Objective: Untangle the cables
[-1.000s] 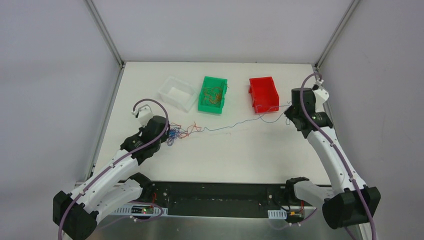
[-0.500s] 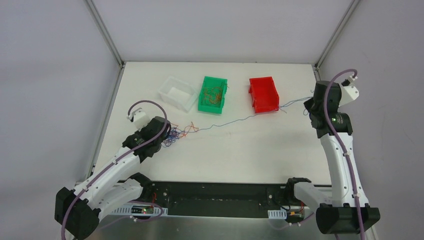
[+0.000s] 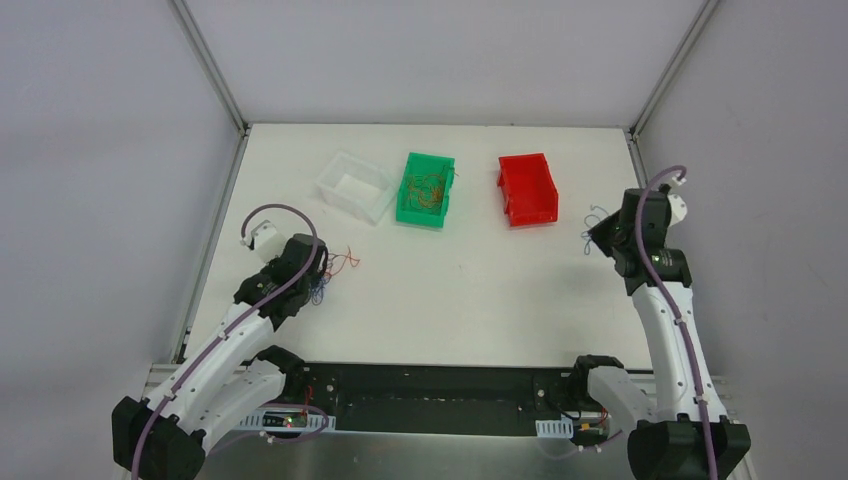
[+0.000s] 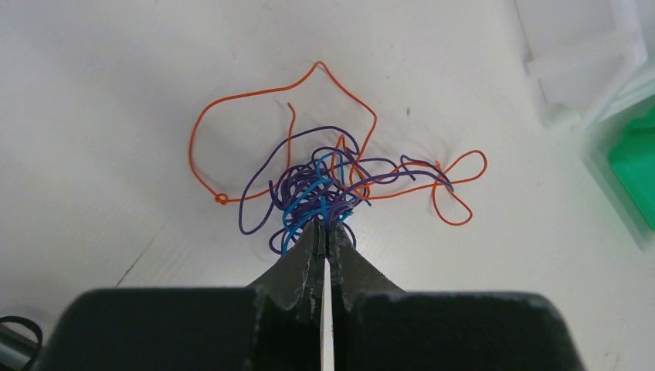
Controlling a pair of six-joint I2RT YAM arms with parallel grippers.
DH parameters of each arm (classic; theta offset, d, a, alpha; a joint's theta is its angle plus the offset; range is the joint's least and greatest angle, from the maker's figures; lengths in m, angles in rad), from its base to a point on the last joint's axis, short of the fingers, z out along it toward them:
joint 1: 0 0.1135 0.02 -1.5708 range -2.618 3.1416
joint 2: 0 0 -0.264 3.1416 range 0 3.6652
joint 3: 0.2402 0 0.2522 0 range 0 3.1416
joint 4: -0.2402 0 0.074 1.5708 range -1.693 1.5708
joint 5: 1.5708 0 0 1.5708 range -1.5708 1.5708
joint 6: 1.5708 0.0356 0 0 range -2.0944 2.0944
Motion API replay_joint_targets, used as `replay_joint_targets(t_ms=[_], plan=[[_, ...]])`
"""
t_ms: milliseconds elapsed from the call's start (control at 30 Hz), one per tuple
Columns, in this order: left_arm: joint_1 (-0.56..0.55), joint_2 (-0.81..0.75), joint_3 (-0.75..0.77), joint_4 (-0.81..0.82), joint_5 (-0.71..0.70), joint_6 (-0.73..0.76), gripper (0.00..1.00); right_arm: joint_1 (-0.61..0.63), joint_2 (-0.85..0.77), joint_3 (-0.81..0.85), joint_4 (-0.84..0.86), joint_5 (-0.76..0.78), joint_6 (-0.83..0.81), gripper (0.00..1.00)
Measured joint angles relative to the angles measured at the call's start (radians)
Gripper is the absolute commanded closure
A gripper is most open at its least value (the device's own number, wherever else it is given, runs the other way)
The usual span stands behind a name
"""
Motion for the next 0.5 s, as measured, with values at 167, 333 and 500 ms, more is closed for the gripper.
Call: replay_joint_targets(t_ms=[167,333,500], plan=[[0.000,0.009,0.000,0.069,0.075,0.073,1.00,0.118,-0.009,-0.099,0.008,-0.089,-0.062,1.00],[-0.001,0.059,0.000,0.134,0.183,0.127,1.00,0.127,-0.002,-0.065,0.005,-0.102,-0.080,1.00],[-0.018,0.094,0.009,0.186,0.275,0.163,1.00,0.127,0.075,0.173,-0.007,-0.102,-0.084,1.00]])
